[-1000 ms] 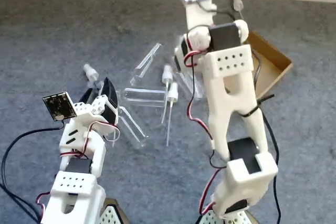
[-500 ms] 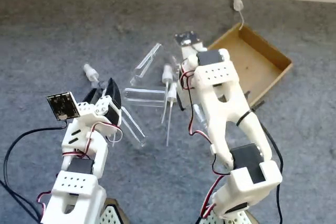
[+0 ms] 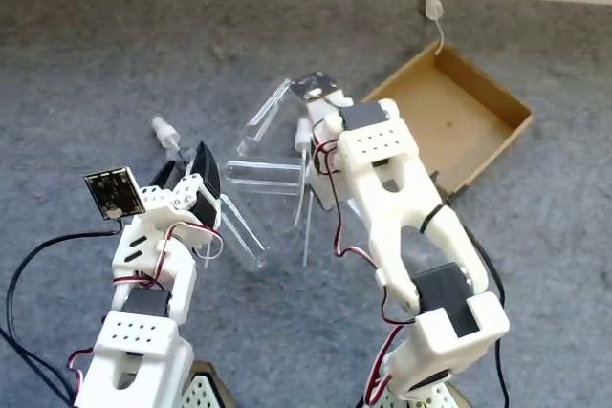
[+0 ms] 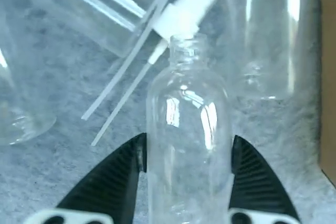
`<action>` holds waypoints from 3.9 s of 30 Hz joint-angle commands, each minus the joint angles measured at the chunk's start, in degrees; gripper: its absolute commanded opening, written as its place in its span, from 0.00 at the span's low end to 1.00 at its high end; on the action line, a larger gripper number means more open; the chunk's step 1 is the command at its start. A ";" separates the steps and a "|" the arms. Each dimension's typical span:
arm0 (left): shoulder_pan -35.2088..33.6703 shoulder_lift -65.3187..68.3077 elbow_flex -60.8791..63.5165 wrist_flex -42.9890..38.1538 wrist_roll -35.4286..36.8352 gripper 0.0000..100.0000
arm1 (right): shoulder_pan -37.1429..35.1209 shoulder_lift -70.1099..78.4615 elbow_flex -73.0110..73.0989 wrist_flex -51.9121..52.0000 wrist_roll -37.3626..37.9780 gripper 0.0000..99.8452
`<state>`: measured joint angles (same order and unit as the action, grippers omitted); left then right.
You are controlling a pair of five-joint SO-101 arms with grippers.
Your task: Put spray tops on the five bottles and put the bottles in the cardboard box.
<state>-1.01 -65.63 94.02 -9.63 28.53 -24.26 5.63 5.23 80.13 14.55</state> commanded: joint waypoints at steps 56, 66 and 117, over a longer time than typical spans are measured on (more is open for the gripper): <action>1.71 -17.10 -10.51 30.42 -33.85 0.00 | 13.41 -71.69 21.14 -6.46 -1.58 0.00; 0.04 -39.43 0.22 44.57 -33.93 0.00 | 13.49 -77.23 36.53 -12.70 -1.76 0.01; -16.75 -37.32 3.03 84.48 -34.11 0.01 | 13.23 -110.11 96.48 -10.15 -16.44 0.01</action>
<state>-17.27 -103.25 95.87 74.59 -4.88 -11.25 -104.35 96.40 68.53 -1.10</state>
